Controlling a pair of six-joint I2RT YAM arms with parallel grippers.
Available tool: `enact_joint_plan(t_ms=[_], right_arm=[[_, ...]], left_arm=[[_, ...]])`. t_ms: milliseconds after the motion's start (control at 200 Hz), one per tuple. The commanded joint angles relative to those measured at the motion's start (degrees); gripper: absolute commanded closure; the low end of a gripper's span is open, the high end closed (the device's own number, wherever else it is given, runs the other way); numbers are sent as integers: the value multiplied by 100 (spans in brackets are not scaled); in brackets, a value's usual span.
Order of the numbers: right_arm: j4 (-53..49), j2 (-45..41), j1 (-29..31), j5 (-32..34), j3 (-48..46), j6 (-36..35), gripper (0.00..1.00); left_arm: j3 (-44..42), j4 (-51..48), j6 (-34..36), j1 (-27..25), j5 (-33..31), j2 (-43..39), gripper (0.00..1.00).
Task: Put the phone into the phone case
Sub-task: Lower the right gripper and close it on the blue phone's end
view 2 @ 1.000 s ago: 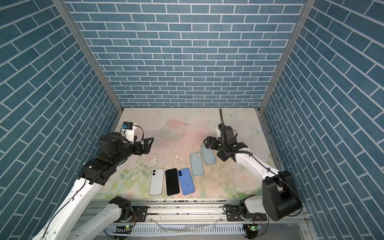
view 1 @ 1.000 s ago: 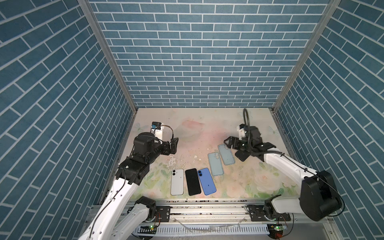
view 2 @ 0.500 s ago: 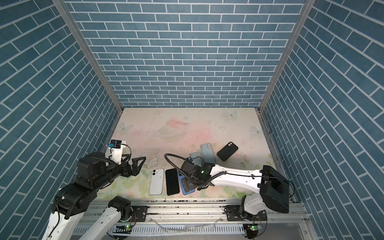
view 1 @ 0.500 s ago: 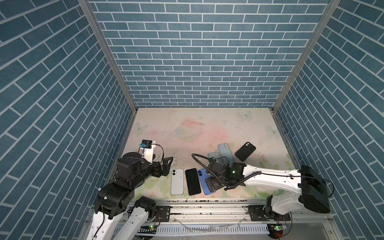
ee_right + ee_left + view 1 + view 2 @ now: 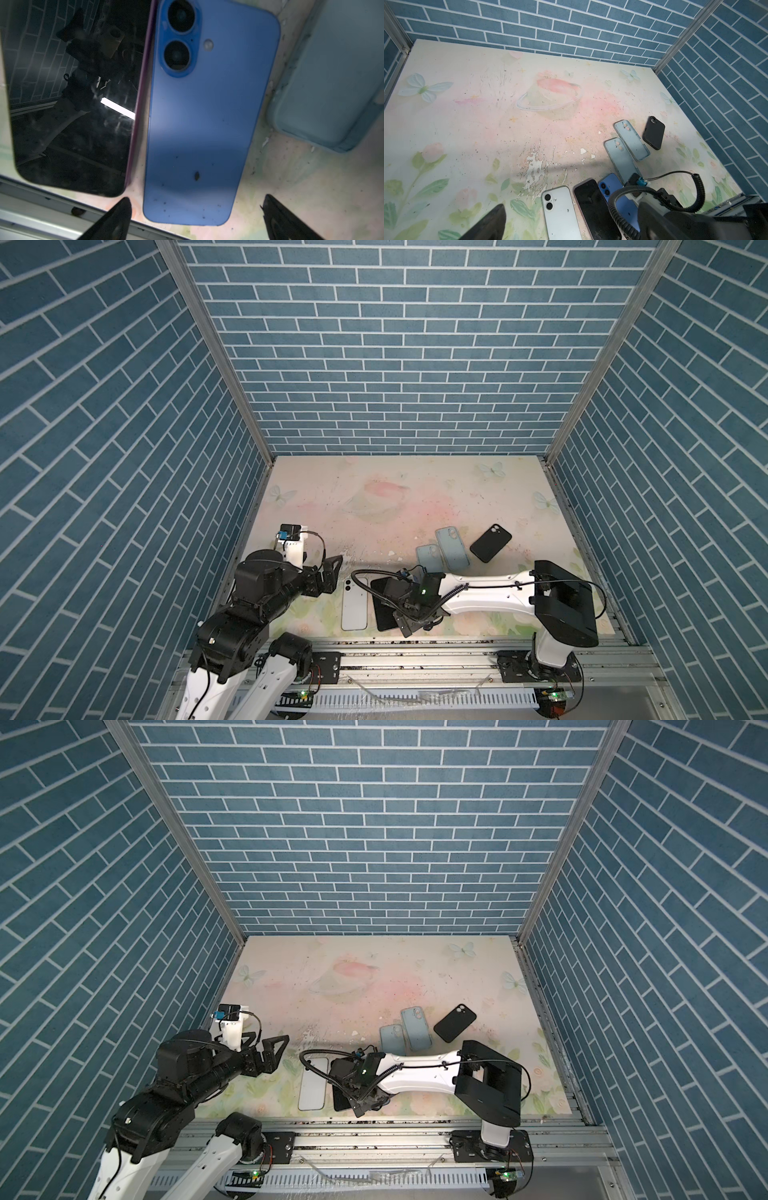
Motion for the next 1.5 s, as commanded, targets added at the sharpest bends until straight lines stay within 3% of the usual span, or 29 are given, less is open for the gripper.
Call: enact_joint_plan(t_ms=[0, 280, 430, 550, 775, 950, 1130, 1220, 1400, 1495], right_arm=[[-67, 173, -83, -231, -94, 263, 2], [390, 202, -314, -669, -458, 311, 12], [284, 154, -325, -550, -423, 327, 29], [221, -52, -322, -351, -497, 402, 34], [140, -854, -339, 48, -639, 328, 35], [78, -1591, -469, 92, -720, 22, 37], [133, -2235, -716, -84, -935, -110, 40], [130, -2434, -872, -76, -1084, -118, 41], [98, -2589, -1473, -150, -1392, -500, 40], [70, -2494, -1532, -417, -1322, -751, 27]], left_arm=[[-61, 27, -36, -2, -89, -43, 1], [-81, 19, -52, -1, -196, 38, 0], [32, -146, -135, -2, -462, 367, 0], [42, -157, -173, -2, -223, 642, 1], [37, -177, -485, -2, -46, 1124, 0], [-647, 912, -1379, 4, 1415, 1275, 6], [-1644, 2669, -2846, -6, 2233, 1478, 11], [-1956, 3202, -3287, -18, 2309, 1519, 11], [-1979, 2962, -3150, -46, 2179, 1535, 10], [-1945, 2777, -3090, -46, 2124, 1442, 9]])
